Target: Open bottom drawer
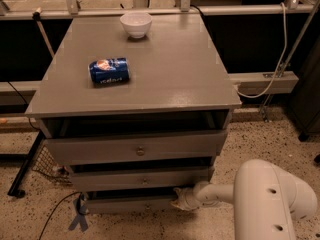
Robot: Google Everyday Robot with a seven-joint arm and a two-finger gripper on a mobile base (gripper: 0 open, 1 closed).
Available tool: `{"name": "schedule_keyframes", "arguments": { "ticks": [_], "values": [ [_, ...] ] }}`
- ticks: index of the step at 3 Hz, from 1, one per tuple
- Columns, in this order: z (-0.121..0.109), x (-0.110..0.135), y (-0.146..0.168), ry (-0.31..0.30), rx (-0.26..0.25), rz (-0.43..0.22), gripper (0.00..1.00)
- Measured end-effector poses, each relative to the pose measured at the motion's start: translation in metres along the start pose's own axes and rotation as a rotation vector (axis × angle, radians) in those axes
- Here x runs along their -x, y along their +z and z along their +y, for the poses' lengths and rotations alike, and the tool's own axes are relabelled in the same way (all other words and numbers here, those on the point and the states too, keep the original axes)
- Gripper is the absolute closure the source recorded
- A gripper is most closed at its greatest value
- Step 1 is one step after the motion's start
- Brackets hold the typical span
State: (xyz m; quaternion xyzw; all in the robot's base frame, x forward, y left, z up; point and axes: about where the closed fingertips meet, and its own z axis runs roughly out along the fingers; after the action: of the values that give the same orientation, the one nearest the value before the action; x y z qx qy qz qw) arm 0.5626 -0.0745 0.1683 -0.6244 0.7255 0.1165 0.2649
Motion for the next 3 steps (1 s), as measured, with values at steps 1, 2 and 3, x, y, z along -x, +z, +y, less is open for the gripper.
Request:
{"name": "schedule_keyframes", "arguments": {
  "ticks": [1, 2, 3],
  "values": [
    [0.0001, 0.0, 0.0, 0.0, 0.0, 0.0, 1.0],
    [0.0001, 0.0, 0.0, 0.0, 0.0, 0.0, 1.0],
    [0.0002, 0.0, 0.0, 0.0, 0.0, 0.0, 1.0]
  ]
}}
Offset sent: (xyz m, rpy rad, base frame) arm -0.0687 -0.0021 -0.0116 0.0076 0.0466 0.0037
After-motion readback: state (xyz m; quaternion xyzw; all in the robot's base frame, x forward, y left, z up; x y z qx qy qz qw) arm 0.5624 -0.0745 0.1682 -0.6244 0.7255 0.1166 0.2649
